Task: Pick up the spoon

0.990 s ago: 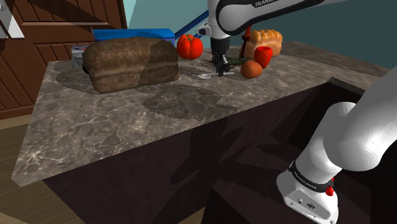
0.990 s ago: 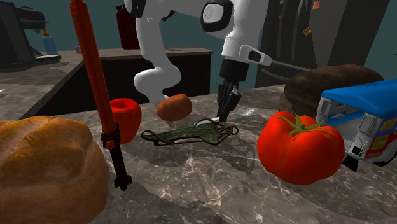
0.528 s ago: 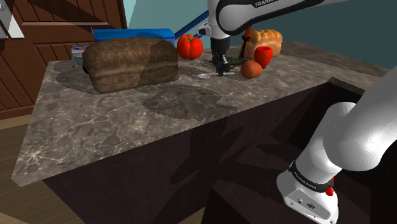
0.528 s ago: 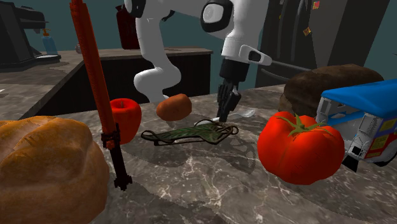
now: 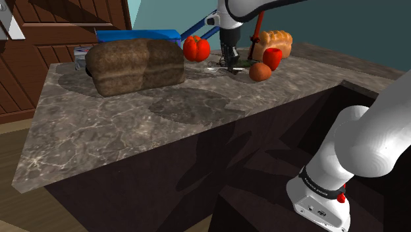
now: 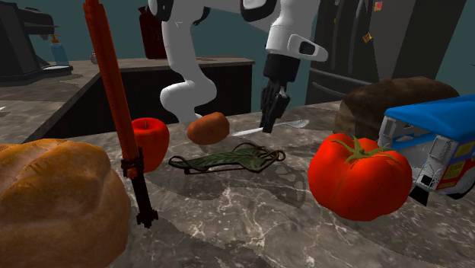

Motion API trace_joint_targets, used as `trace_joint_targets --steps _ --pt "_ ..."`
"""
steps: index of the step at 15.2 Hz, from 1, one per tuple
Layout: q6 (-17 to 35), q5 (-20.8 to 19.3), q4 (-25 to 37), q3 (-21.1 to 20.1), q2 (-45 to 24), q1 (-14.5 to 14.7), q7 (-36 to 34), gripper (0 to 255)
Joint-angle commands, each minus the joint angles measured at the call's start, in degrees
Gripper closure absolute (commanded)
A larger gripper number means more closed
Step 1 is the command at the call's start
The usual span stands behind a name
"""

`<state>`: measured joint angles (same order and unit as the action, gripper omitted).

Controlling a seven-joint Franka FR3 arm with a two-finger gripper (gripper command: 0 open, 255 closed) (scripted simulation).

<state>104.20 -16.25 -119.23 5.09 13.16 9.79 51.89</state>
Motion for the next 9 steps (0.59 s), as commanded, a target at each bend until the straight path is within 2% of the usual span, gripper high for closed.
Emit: trace_joint_targets --steps 1,9 --pt "-1.65 0.13 1.64 -0.05 0.03 0.03 0.40 255" --pt "-6.21 0.41 6.30 -0.25 0.05 0.11 1.45 255"
